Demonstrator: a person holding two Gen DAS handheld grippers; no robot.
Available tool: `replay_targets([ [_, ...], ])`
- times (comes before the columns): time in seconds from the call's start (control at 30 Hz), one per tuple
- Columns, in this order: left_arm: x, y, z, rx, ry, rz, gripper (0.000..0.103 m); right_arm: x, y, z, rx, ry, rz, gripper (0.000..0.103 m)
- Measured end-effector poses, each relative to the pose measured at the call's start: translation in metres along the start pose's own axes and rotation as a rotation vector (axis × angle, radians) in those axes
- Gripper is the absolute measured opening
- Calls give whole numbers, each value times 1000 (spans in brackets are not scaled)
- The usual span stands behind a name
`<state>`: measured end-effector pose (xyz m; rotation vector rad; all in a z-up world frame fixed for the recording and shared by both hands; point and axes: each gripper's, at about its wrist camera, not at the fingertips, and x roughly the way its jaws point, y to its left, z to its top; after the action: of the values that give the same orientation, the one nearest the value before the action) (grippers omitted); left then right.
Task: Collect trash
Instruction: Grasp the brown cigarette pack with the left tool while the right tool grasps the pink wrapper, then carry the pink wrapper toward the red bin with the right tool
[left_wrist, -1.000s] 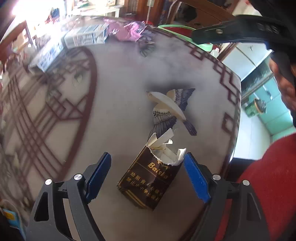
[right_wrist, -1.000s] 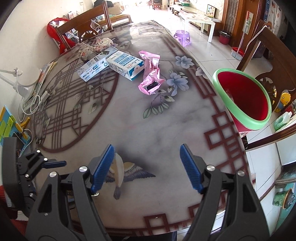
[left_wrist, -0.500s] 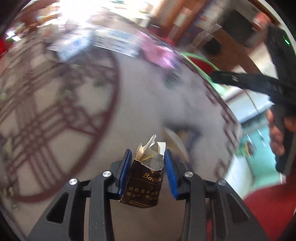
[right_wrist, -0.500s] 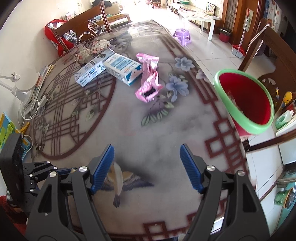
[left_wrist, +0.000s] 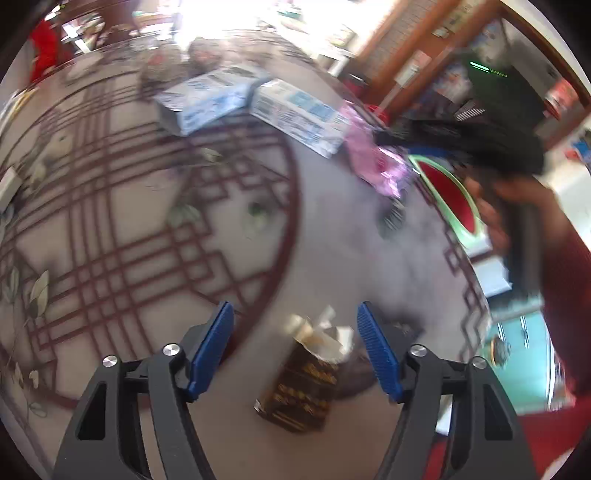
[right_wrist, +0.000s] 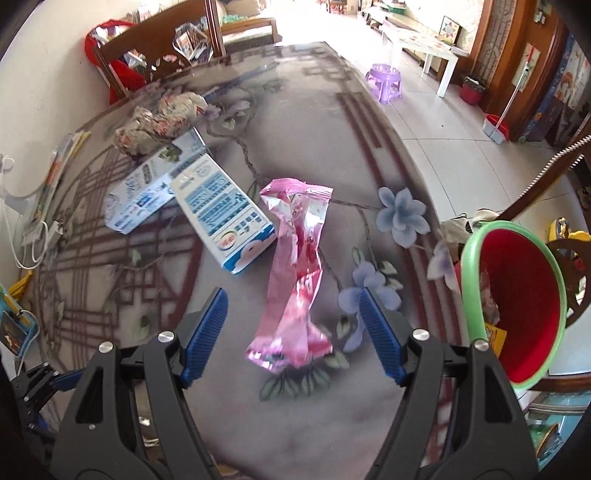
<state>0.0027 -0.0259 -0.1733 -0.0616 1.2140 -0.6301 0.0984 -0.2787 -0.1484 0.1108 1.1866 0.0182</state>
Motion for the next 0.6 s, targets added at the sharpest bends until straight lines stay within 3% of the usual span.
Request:
replay_targets([
  [0.2,22,-23,-13,117,92,-12,68,33,-2,9,-17,58,-7,71],
  [0.27,30,-25,-18,110,117,-12,66,38,-1,9,-32,62,-12,60],
  [0.33,38,-23,-23,92,135,-13,64,40,-1,6,-33,71,1,35],
  [0.43,41,-26,-27,97,135,-7,57,36,-3,-1,-10,60,25,22],
  [0.5,42,-27,-29,117,135,10,48,29,-2,-5,0,42,41,21],
  [0.6,41,-28,-28,129,126,21,44,12,1,-13,3,10,65,19],
])
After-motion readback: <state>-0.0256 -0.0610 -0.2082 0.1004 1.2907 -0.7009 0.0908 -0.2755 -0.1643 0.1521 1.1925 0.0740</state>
